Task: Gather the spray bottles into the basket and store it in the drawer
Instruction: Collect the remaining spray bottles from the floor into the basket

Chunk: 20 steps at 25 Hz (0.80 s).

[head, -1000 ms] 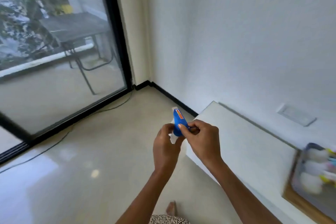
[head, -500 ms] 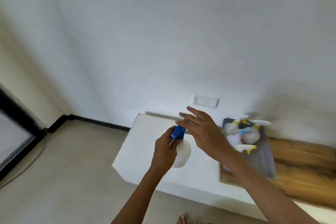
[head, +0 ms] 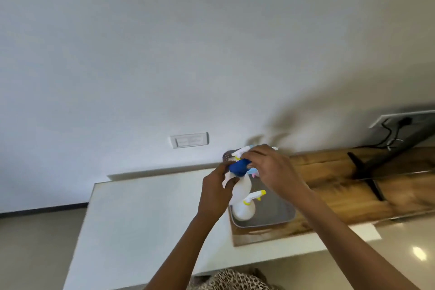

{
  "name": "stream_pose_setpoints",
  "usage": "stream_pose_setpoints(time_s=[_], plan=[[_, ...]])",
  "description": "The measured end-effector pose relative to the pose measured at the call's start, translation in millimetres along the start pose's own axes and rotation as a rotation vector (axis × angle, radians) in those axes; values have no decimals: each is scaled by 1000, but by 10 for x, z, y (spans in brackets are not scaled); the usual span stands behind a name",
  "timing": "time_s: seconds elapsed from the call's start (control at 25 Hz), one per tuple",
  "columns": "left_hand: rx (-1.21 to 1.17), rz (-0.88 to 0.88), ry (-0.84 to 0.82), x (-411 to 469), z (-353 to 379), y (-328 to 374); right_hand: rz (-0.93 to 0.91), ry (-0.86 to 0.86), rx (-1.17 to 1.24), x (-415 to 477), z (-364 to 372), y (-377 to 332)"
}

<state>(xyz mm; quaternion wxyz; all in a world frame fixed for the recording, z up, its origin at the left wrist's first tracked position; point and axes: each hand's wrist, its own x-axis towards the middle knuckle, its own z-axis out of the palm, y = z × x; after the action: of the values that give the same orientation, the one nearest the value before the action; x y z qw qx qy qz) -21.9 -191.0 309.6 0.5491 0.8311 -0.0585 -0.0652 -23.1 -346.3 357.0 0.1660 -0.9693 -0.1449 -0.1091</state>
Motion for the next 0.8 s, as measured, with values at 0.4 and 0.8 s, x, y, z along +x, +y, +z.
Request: stream_pose_setpoints(time_s=[0.4,0.8], plan=[[139,-128,162,561,707,-38,263,-149,3,82,116,1692],[264,-216,210,535,1065,-150,328,-343,60,-23,1126,2394]])
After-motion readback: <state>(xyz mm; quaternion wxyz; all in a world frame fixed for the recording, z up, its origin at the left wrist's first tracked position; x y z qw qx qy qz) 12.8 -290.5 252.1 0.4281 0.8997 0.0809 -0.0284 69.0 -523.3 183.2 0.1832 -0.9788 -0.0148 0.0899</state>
